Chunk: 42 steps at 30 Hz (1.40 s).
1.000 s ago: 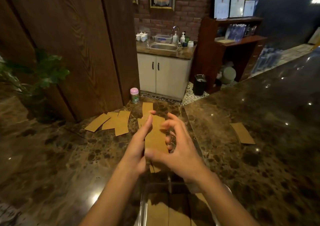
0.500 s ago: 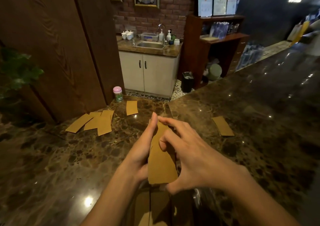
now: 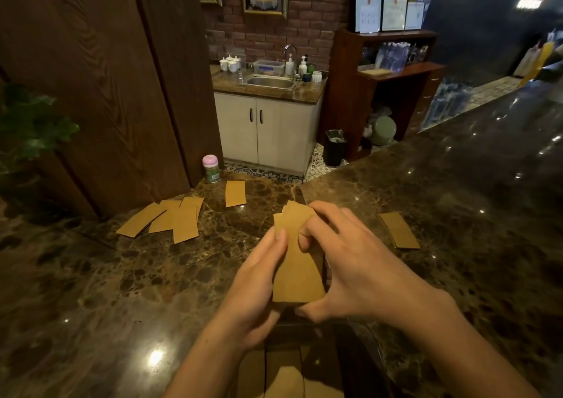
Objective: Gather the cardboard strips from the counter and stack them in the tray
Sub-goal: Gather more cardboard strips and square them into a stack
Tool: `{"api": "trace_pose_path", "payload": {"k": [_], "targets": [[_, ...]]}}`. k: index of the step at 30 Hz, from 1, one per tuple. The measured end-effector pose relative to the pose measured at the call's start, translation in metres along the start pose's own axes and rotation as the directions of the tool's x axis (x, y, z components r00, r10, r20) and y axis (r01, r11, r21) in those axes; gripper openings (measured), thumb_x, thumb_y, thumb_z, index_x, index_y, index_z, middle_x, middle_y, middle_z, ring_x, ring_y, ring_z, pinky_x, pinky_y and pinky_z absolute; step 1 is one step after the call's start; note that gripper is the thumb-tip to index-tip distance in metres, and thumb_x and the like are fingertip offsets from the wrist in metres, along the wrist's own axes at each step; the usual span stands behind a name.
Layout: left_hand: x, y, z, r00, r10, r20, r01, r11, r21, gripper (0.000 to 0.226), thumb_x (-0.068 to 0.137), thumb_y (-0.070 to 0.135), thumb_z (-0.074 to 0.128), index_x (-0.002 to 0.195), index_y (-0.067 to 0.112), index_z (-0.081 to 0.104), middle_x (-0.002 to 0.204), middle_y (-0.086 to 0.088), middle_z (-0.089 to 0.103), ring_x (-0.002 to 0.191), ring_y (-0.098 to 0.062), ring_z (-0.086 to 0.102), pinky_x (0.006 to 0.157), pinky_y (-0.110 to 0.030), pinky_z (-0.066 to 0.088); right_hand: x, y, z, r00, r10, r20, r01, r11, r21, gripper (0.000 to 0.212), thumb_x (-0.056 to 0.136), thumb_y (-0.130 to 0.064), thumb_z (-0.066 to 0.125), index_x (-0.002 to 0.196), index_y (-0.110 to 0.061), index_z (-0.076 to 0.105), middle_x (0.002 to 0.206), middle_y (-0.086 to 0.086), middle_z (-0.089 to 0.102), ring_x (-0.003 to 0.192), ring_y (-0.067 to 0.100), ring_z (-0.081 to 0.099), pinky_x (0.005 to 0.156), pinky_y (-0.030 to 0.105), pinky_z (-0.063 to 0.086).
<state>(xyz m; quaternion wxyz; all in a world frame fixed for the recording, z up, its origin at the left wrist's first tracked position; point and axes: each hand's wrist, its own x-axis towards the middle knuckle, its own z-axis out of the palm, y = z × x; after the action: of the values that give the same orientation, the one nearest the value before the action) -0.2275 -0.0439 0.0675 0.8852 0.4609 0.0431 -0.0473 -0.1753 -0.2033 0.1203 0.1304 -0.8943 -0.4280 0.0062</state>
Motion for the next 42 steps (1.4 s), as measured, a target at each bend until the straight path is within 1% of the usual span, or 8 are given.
{"api": "trace_pose_path", "payload": {"k": [5,11,17,20,23,28,36,42], "targets": [[-0.001,0.001,-0.004,0.998,-0.053,0.038,0.059,0.981,-0.183,0.057,0.102,0.055,0.037,0.143,0.021,0.055,0.138,-0.02,0.061,0.127,-0.03,0.059,0.101,-0.043,0.05,0.0,0.0,0.0,0.999,-0.013,-0.04,0.012,1.0,-0.026,0.078,0.059,-0.072,0.082,0.11,-0.043,0.031,0.158,-0.011,0.018,0.142,0.012,0.025,0.116,0.033,0.038],[-0.004,-0.004,0.004,0.999,0.019,0.044,-0.012,0.988,-0.152,0.04,0.095,0.018,0.059,0.135,0.021,0.06,0.116,-0.016,0.073,0.098,-0.029,0.072,0.073,-0.04,0.063,-0.002,0.004,-0.004,0.991,0.125,-0.045,-0.097,0.912,0.398,0.076,0.057,-0.078,0.078,0.118,-0.048,0.044,0.16,-0.026,0.023,0.14,0.001,0.035,0.101,0.017,0.041],[-0.004,-0.004,0.001,0.998,0.035,-0.052,-0.04,0.994,-0.104,0.041,0.088,0.016,0.072,0.128,0.02,0.063,0.118,-0.018,0.073,0.097,-0.037,0.072,0.069,-0.045,0.064,0.004,0.018,0.001,0.921,0.341,-0.187,-0.115,0.698,0.707,0.062,0.078,-0.039,0.089,0.134,-0.036,0.062,0.116,-0.013,0.074,0.098,0.005,0.072,0.081,0.026,0.059],[-0.004,-0.004,-0.003,0.99,0.084,-0.117,-0.091,0.994,-0.054,0.053,0.075,0.008,0.076,0.126,0.021,0.064,0.117,-0.015,0.074,0.101,-0.031,0.073,0.073,-0.04,0.063,0.004,0.022,0.003,0.856,0.447,-0.261,-0.076,0.608,0.791,0.044,0.081,-0.019,0.088,0.121,-0.022,0.07,0.098,-0.003,0.081,0.082,0.009,0.077,0.071,0.027,0.063],[-0.003,-0.001,-0.006,0.969,0.169,-0.181,-0.169,0.985,0.02,0.068,0.071,-0.003,0.081,0.13,0.02,0.058,0.108,-0.007,0.077,0.095,-0.023,0.076,0.068,-0.028,0.061,0.001,0.027,0.008,0.803,0.546,-0.24,-0.13,0.553,0.823,0.058,0.079,-0.02,0.089,0.128,-0.027,0.059,0.096,0.0,0.079,0.081,0.012,0.078,0.075,0.035,0.066],[0.005,0.008,-0.012,0.951,0.253,-0.179,-0.212,0.952,0.219,0.063,0.076,0.006,0.082,0.13,0.02,0.055,0.11,-0.011,0.076,0.104,-0.028,0.073,0.075,-0.033,0.06,-0.011,0.037,-0.005,0.942,0.294,0.164,-0.335,0.784,0.523,0.065,0.071,-0.047,0.091,0.125,-0.054,0.057,0.115,-0.023,0.063,0.099,0.0,0.067,0.081,0.03,0.064],[0.006,0.022,-0.013,0.987,0.146,0.065,-0.16,0.894,0.418,0.055,0.075,0.004,0.082,0.124,0.017,0.06,0.109,-0.017,0.074,0.099,-0.034,0.073,0.077,-0.038,0.061,-0.002,0.036,-0.012,0.967,0.101,0.232,-0.208,0.84,0.501,0.03,0.079,-0.055,0.082,0.102,-0.035,0.08,0.097,-0.02,0.077,0.089,-0.002,0.071,0.077,0.025,0.059],[0.003,0.017,-0.009,0.987,0.104,-0.121,-0.091,0.99,0.106,0.036,0.088,0.026,0.066,0.123,0.018,0.066,0.111,-0.008,0.077,0.098,-0.022,0.075,0.072,-0.033,0.061,-0.002,0.032,0.011,0.955,0.294,-0.041,-0.163,0.635,0.755,0.024,0.096,-0.04,0.067,0.096,-0.018,0.078,0.086,0.005,0.079,0.076,0.021,0.076,0.067,0.043,0.06]]}}
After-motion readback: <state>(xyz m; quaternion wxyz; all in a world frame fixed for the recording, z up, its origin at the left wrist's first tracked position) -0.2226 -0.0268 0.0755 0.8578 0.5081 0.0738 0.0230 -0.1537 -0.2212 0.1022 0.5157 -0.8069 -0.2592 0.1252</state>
